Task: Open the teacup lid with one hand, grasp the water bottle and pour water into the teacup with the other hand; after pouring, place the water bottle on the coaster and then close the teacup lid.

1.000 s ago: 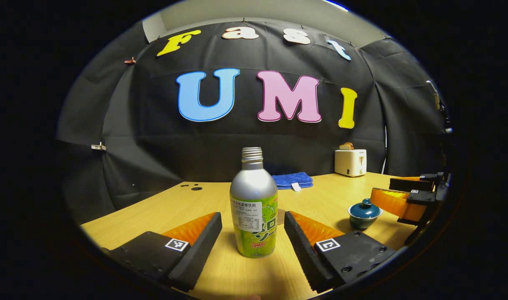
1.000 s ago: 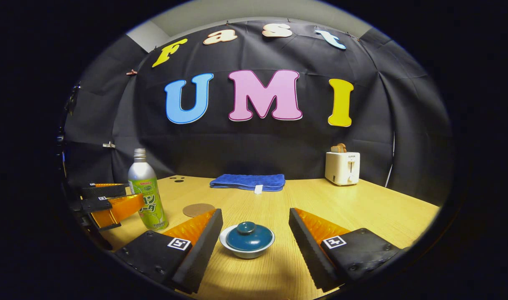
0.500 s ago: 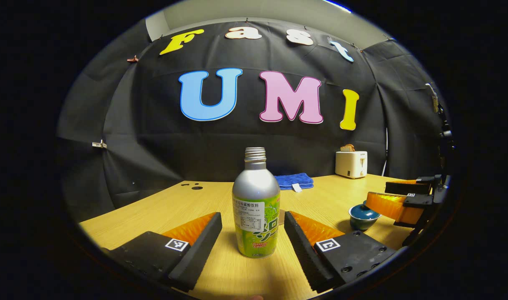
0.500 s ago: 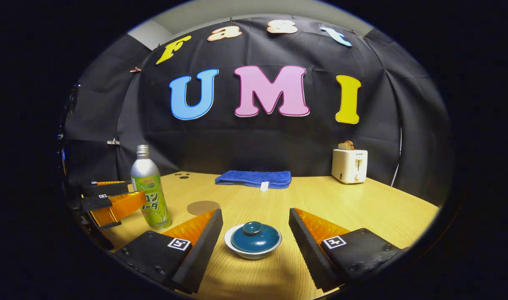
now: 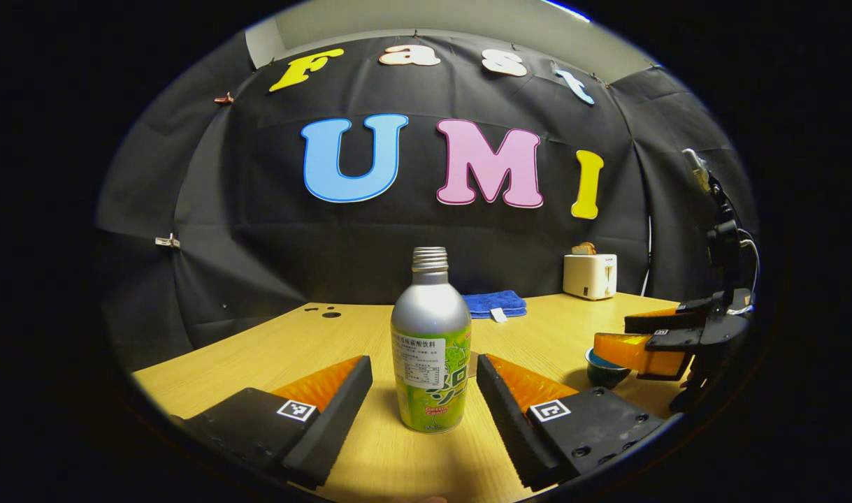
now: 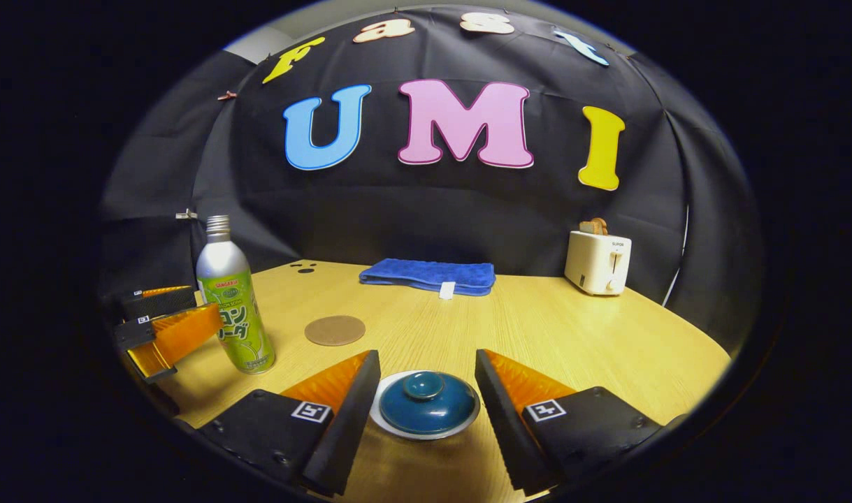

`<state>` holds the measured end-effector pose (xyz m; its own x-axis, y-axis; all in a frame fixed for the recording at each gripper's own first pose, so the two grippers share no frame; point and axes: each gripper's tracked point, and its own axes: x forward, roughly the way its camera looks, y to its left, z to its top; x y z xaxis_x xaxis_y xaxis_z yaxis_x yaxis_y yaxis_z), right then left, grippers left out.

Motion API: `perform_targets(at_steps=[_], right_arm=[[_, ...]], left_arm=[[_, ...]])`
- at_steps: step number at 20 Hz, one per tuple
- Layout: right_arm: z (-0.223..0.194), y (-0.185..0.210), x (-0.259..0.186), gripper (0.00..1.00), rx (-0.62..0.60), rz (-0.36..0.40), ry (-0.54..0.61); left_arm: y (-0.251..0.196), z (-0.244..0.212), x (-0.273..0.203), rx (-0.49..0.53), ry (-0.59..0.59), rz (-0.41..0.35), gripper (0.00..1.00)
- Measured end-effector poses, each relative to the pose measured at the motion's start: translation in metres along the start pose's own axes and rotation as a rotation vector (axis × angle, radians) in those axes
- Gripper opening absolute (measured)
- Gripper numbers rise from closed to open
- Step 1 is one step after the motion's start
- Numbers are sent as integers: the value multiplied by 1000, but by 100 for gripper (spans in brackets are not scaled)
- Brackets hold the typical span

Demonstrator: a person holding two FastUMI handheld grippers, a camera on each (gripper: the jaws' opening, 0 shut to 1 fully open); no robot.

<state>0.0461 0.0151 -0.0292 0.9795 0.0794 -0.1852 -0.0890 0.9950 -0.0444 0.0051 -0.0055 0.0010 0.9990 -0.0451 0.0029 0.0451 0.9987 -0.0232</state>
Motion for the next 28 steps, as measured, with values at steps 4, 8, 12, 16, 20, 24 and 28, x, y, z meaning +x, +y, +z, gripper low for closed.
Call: perform_targets(at_steps=[4, 8, 12, 16, 20, 24, 28], right_arm=[[-4, 1, 6, 68, -3, 8, 32], [-6, 2, 7, 46, 20, 31, 51], [-5, 4, 7, 33, 11, 43, 47], [-5, 4, 7, 28, 7, 46, 37], [9, 1, 0, 27, 35, 45, -49], [13, 2, -6, 27, 47, 54, -84], [14, -7, -11, 27, 80, 55, -82]], left_arm=[[0, 0, 0, 0, 0, 3, 95], [0, 0, 1, 0, 0, 5, 95], [1, 0, 1, 0, -1, 7, 95], [0, 0, 1, 1, -1, 7, 95], [-1, -1, 3, 2, -2, -5, 95], [-1, -2, 5, 2, -2, -6, 95], [0, 0, 18, 2, 0, -9, 95]])
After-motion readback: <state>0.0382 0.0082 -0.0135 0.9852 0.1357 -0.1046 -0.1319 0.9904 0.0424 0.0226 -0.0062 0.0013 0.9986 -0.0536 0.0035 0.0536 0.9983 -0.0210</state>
